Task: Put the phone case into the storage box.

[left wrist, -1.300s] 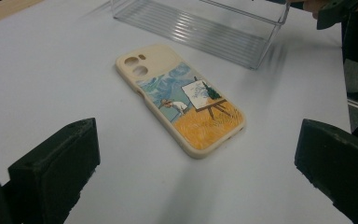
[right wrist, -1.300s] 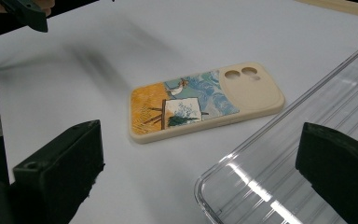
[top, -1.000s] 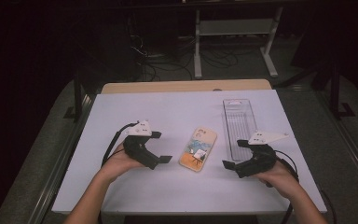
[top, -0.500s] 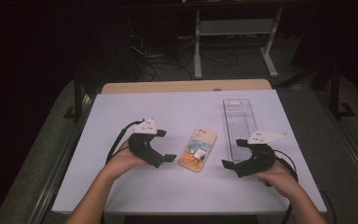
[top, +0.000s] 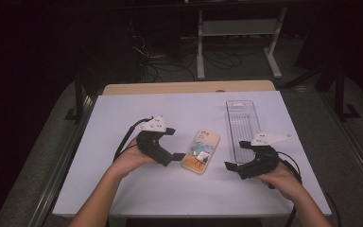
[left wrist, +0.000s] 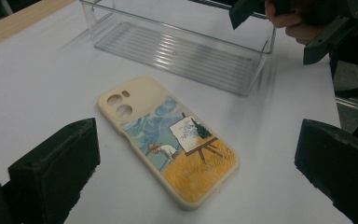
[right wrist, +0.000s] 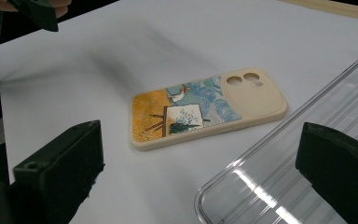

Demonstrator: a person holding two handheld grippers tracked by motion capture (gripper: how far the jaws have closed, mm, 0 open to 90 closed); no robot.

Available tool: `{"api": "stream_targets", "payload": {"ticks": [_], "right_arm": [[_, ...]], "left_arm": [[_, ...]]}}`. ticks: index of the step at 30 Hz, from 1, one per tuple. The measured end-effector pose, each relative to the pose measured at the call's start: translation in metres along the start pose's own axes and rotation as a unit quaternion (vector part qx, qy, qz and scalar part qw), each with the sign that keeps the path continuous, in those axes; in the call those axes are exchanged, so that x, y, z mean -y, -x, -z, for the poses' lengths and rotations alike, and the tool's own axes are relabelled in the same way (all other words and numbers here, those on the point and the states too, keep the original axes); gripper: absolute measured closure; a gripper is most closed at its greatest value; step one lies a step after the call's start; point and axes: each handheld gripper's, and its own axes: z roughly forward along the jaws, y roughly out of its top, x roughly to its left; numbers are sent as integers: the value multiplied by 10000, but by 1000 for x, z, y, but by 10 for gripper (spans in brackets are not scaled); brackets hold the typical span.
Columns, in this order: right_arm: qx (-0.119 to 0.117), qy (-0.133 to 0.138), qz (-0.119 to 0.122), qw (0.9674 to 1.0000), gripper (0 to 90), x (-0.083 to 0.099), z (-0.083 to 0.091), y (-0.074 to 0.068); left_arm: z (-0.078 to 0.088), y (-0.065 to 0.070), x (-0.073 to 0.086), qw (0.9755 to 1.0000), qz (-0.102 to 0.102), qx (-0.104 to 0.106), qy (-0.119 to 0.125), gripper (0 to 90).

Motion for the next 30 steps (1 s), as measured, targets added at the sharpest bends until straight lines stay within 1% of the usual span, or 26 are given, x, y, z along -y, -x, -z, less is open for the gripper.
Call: {"api": "stream_targets", "payload": {"ticks": [1,3,7,12,13,14,16,20,22,23,26,28,29,30], "right_arm": [[3,-1,11,10000,3,0,0,0],[-4,-6,15,10000,4,0,0,0],[-11,-4,1,10000,3,0,0,0],[-22,-6,4,10000,3,0,0,0],[-21,-3,13,10000,3,0,0,0],[-24,-5,17,10000,3,0,0,0],[-27,-5,15,10000,3,0,0,0],[-27,-4,22,10000,3,0,0,0],[-35,-2,10,10000,3,0,0,0],[-38,-2,9,10000,3,0,0,0],[-35,-7,5,10000,4,0,0,0],[-34,-8,6,10000,3,0,0,0],[-32,-7,8,10000,3,0,0,0],[-31,-5,5,10000,3,0,0,0]], "left_arm": [[-2,0,-1,10000,16,8,19,0],[-4,-1,-4,10000,-32,18,22,0],[-12,0,-8,10000,-36,77,-8,0],[-23,1,-11,9998,-131,158,-10,0],[-27,2,-11,9997,-162,177,-36,0],[-30,2,-12,9997,-144,192,-60,0],[-37,3,-12,9994,-203,240,-123,0],[-48,6,-13,9991,-267,308,-146,53],[-53,9,-13,9990,-267,326,-168,60],[-55,10,-12,9990,-216,341,-171,67],[-60,11,-11,9989,-230,332,-236,136],[-63,12,-10,9989,-194,348,-247,161],[-63,12,-9,9988,-222,350,-266,190],[-65,13,-9,9990,-194,336,-241,217]]}}
